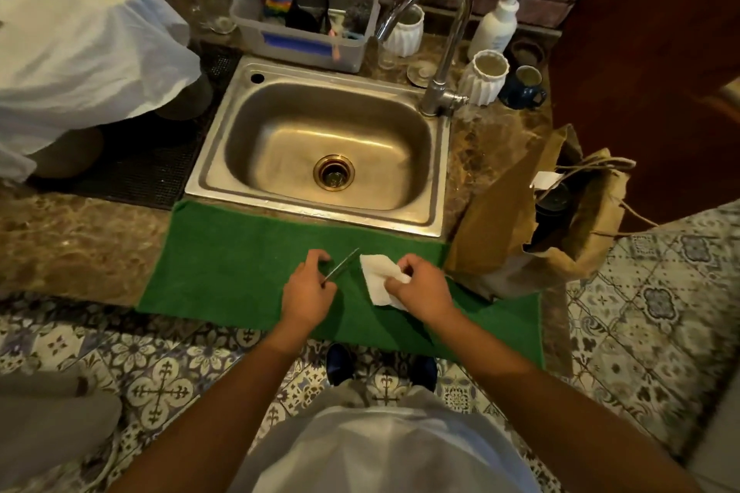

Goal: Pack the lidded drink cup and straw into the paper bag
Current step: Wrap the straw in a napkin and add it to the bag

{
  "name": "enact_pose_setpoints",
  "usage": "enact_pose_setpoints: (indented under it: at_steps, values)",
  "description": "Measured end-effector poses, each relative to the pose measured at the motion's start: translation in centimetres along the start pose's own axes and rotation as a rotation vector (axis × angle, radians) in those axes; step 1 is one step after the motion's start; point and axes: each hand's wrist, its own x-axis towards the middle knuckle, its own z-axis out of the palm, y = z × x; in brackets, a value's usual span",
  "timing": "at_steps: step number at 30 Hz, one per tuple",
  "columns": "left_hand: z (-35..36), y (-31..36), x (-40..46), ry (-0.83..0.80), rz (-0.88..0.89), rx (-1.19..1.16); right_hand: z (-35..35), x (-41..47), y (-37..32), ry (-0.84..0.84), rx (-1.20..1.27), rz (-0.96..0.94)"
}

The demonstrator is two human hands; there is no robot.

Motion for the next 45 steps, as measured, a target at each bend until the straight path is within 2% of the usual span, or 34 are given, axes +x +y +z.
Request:
enact_pose_setpoints:
  at_steps: [3, 12, 17, 22, 27, 31, 35, 38, 42, 45]
  values:
    - [-1.8, 0.9, -0.8, -0.024, 0.061, -0.187, -2.4, -1.6, -1.2, -0.011, 0.174, -0.094]
    - [-9.4, 9.4, -6.2, 0.013, 0.097, -0.697, -7.3, -7.9, -6.1, 0.196, 0.440, -0.371]
    - [-12.0, 16.1, -10.0, -0.036, 0.204, -0.865, -10.9, -10.9, -8.6, 0.259, 0.598, -0.473]
    - [-11.3, 20.8, -12.1, -0.078, 0.295, -0.968, -14.7, -13.2, -8.5, 0.277, 0.692, -0.508]
    - [-9.9, 25.2, -13.7, 0.015, 0.427, -0.883, -17.6, -14.4, -6.7, 0.280, 0.734, -0.524]
    - [-8.6, 28.5, -14.6, 0.010, 0.474, -0.874, -22.3, -14.7, -5.4, 0.236, 0.801, -0.412]
    - [-6.6, 31.1, -14.5, -0.039, 0.484, -0.842, -26.7, -12.8, -3.4, 0.145, 0.530, -0.455]
    - [-4.4, 33.1, -14.4, 0.050, 0.468, -0.864, -30.4, -11.8, -1.9, 0.183, 0.475, -0.557]
    - [-0.8, 33.0, -11.9, 0.232, 0.374, -0.661, -36.4, -8.8, -0.6, 0.260, 0.453, -0.630]
    - [1.3, 32.2, -10.0, 0.385, 0.358, -0.316, -38.7, -6.7, 0.1, 0.227, 0.473, -0.622]
